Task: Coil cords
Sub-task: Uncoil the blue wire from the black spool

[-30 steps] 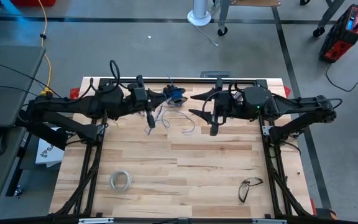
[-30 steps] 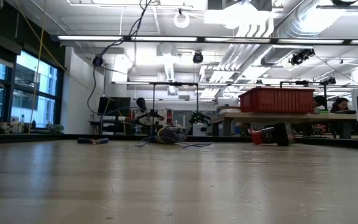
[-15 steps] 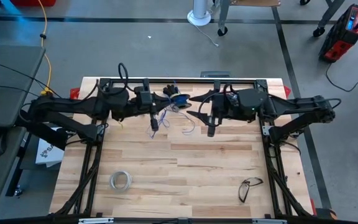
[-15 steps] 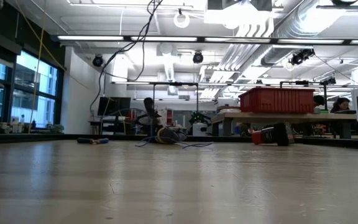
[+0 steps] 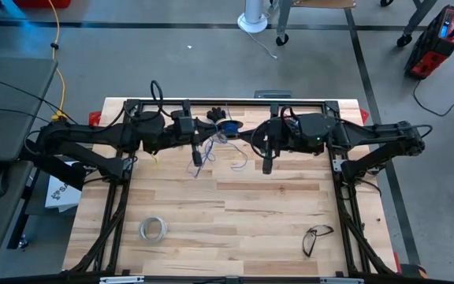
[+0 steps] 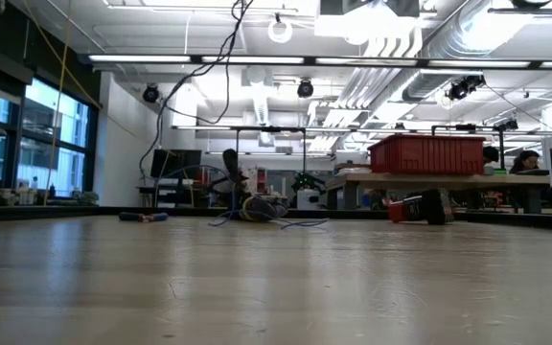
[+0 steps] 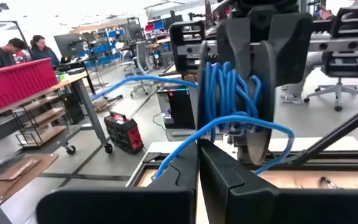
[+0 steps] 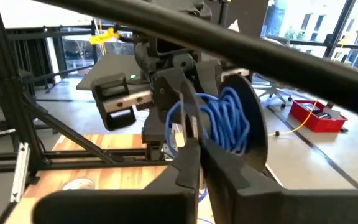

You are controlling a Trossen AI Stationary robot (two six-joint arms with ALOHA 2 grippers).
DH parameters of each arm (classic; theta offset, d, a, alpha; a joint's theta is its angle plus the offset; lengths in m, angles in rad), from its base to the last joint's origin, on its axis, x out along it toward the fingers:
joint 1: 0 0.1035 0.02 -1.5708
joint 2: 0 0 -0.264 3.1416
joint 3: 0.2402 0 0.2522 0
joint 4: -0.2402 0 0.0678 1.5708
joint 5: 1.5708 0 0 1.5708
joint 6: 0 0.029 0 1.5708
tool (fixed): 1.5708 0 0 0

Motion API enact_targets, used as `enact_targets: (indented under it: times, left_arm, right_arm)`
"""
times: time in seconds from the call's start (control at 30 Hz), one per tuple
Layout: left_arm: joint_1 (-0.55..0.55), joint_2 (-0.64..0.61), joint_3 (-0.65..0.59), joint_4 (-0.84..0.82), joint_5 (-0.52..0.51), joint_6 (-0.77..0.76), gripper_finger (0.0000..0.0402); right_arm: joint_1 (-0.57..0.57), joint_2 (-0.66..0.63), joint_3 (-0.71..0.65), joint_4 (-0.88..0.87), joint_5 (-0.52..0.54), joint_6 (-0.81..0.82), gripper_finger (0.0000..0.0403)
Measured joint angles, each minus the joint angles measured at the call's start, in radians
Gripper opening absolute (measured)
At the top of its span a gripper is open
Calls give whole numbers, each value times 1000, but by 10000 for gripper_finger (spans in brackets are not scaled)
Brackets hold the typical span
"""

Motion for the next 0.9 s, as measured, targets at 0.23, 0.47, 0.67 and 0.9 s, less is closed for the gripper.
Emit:
enact_targets:
  times: [0.23,0.47,0.67,0.9]
  left_arm:
    - [1,-18,1,-53,-73,-6,32]
    - [-5,-62,2,-442,-71,-233,84]
    - [-62,-59,-137,-634,-52,-483,96]
    - [-111,-62,-303,-139,11,-594,90]
  right_arm:
    - [16,-11,0,24,112,51,2]
    - [15,-65,0,32,141,52,1]
    - [15,-109,0,90,106,59,1]
    - [19,-137,0,90,-115,128,0]
